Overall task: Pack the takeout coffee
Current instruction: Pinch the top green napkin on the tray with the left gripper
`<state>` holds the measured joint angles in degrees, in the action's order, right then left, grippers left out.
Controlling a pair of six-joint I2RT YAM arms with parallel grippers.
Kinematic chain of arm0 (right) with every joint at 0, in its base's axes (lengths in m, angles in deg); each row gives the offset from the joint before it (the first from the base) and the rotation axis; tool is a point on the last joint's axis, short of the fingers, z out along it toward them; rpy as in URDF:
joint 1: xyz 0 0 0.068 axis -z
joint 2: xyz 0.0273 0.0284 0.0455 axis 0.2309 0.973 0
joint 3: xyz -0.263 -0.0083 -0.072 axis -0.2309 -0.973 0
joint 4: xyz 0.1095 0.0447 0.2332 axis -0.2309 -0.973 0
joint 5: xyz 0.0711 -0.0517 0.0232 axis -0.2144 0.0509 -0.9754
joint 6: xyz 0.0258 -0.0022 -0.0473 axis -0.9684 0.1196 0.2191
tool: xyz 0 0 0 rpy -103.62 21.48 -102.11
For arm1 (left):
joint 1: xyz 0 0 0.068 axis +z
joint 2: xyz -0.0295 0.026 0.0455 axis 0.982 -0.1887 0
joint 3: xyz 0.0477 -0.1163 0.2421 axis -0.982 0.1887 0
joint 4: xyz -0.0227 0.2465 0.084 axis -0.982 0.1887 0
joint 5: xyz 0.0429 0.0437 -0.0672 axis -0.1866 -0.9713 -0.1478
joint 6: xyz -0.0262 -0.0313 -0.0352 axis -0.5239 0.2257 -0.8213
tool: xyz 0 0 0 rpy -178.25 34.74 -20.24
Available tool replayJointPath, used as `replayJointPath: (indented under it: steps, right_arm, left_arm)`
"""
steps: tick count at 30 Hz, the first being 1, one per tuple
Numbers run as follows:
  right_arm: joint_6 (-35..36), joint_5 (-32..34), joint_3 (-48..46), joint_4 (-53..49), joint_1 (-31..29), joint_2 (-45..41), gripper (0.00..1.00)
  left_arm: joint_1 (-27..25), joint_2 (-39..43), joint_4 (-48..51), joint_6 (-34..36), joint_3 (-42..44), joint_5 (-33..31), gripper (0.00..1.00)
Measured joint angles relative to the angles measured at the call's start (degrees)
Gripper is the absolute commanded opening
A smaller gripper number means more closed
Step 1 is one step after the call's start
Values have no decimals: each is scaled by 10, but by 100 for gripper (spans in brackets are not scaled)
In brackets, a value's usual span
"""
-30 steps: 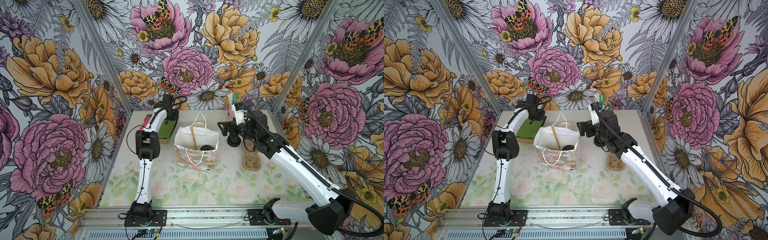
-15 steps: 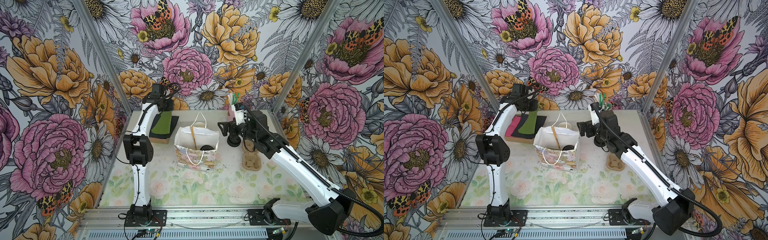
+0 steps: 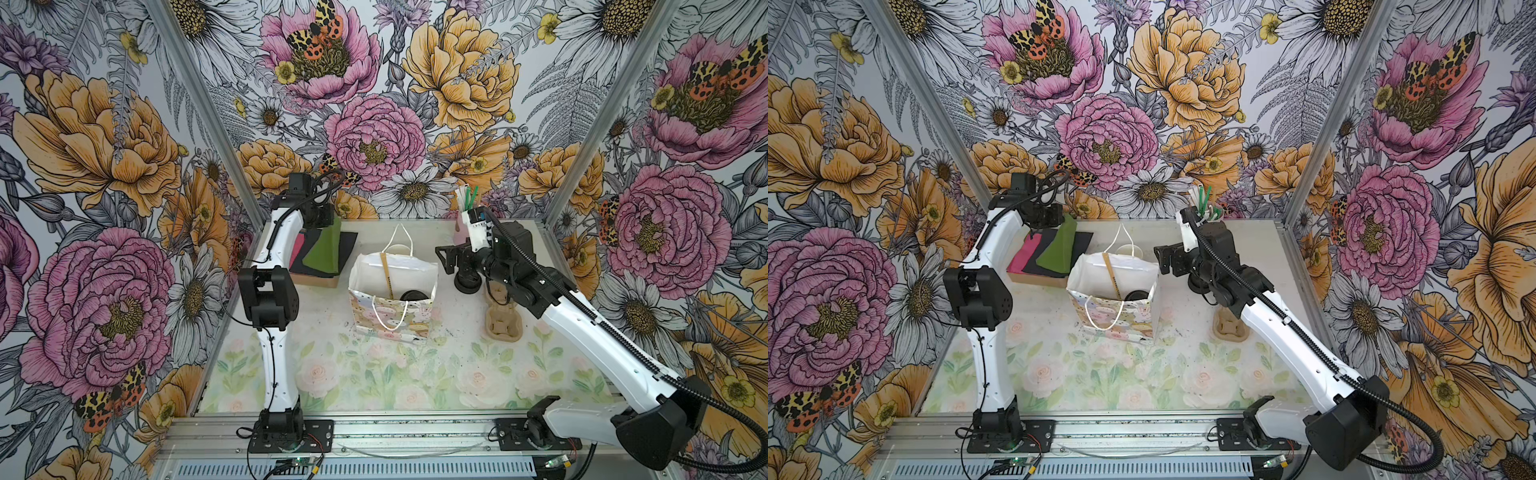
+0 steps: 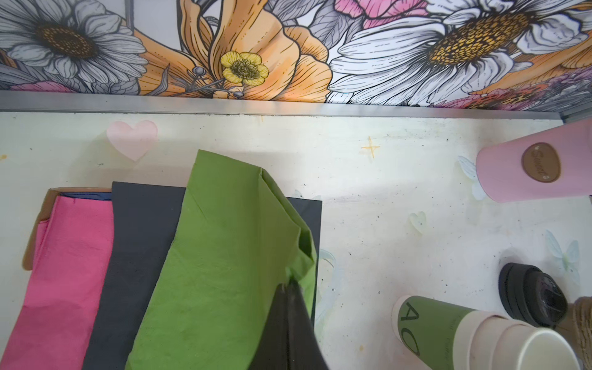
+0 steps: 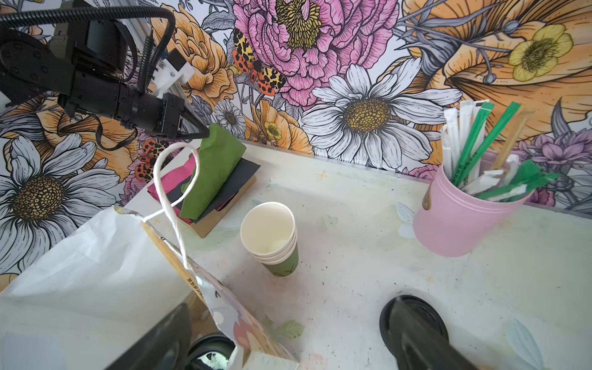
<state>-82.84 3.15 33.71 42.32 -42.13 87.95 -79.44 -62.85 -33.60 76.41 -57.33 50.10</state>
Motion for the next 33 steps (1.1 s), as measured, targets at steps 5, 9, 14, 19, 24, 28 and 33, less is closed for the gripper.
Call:
replayJointPath:
  steps: [5,9,14,19,24,28,33]
  right_arm:
    - [0,0,0,0,0,0,97]
    - [-3,-2,0,0,0,4,97]
    - [-7,-4,-2,0,0,9,97]
    - [-9,-5,-3,-2,0,9,97]
    - [-14,-9,-3,-2,0,12,97]
    - [-22,-13,-3,-2,0,15,97]
    - [-28,-15,-3,-4,0,15,97]
  left_arm:
    - [16,-39,1,14,-15,10,0]
    - [25,-66,2,25,-41,13,0]
    - [33,-90,2,41,-80,14,0]
    - [39,-103,2,49,-106,15,0]
    - [49,-120,2,56,-129,15,6]
    - [59,-137,1,59,-151,17,20]
    - [74,-149,2,58,-160,20,43]
